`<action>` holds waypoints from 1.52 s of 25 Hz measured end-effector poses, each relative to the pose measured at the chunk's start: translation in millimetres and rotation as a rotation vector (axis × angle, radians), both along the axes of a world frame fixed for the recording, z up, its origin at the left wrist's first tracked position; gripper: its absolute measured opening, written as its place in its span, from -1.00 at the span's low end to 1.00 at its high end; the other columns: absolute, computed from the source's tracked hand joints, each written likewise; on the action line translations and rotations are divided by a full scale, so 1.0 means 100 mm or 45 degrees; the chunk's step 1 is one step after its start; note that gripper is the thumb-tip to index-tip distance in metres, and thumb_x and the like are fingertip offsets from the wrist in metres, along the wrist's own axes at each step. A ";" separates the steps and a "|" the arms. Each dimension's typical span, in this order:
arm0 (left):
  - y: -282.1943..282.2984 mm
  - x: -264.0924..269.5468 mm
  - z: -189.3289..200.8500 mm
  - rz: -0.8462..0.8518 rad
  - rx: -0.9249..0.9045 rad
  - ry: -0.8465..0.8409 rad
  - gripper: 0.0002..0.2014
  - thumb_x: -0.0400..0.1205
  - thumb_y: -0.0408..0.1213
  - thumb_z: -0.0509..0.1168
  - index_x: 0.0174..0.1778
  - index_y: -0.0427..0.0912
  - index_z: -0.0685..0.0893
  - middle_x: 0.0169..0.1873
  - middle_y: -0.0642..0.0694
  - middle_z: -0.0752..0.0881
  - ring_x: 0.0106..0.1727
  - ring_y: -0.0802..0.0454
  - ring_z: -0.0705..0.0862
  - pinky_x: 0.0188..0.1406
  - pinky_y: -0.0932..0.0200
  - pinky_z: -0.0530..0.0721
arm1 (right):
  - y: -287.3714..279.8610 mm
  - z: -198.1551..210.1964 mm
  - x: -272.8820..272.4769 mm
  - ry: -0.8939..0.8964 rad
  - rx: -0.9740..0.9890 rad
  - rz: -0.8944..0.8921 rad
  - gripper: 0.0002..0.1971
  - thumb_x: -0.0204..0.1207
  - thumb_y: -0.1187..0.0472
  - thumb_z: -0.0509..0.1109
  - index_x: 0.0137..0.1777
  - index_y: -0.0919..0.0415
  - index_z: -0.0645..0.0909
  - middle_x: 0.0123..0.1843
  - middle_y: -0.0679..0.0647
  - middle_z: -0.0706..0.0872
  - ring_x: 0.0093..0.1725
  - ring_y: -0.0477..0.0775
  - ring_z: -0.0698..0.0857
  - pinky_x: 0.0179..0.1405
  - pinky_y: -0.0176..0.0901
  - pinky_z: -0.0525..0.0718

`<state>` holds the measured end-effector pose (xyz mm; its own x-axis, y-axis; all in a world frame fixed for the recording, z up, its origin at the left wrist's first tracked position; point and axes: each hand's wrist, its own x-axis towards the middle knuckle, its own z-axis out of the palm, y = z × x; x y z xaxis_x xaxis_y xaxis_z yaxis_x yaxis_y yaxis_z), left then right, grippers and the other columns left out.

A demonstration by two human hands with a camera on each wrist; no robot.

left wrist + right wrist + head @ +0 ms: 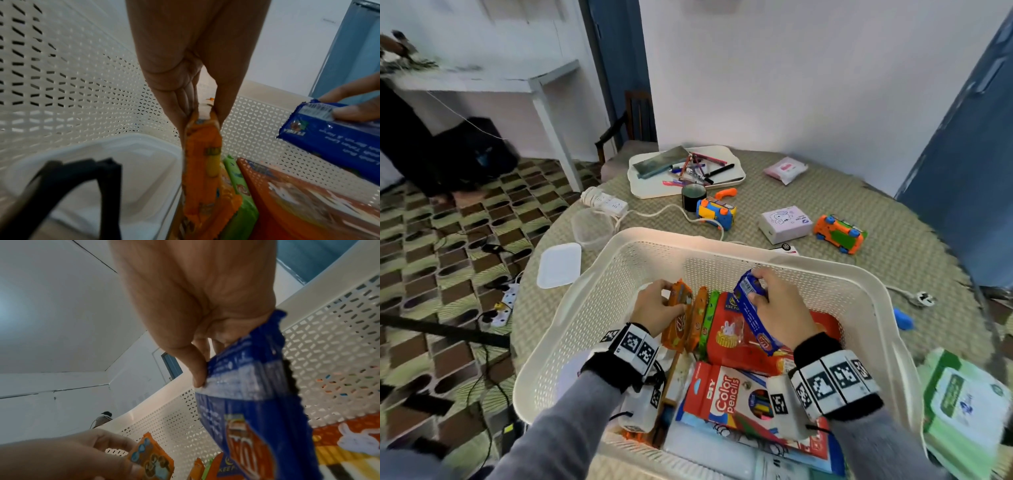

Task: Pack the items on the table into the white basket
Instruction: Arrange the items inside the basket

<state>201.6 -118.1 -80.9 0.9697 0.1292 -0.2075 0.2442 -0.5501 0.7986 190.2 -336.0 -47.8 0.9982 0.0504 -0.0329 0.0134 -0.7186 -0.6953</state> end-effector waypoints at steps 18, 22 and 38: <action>-0.11 0.37 -0.31 -0.218 -0.013 0.093 -0.49 0.34 -0.26 0.62 0.13 -0.19 0.56 -0.19 -0.18 0.69 -0.16 -0.09 0.69 -0.10 0.10 0.69 | 0.07 0.06 -0.15 0.087 0.191 -0.185 -0.69 0.60 0.30 0.35 0.32 0.17 0.53 -0.07 0.02 0.63 -0.08 0.06 0.69 -0.08 -0.05 0.72; -0.03 0.56 -0.36 -0.276 0.047 0.106 -0.58 0.28 -0.29 0.66 -0.06 -0.16 0.61 -0.31 -0.01 0.60 -0.16 0.00 0.62 -0.20 0.25 0.50 | 0.23 0.03 -0.17 0.124 0.260 -0.272 -0.73 0.60 0.30 0.35 0.29 0.18 0.52 -0.04 0.06 0.65 -0.08 0.05 0.72 -0.22 -0.17 0.70; 0.13 0.80 -0.71 -0.340 -0.220 0.225 -0.49 0.09 -0.48 0.67 -0.25 0.00 0.55 -0.31 0.00 0.51 -0.34 0.07 0.51 -0.28 0.16 0.56 | 0.84 -0.23 0.24 0.131 0.167 -0.305 -0.66 0.59 0.24 0.38 0.33 0.27 0.50 -0.13 0.04 0.64 -0.30 -0.17 0.53 -0.50 -0.57 0.42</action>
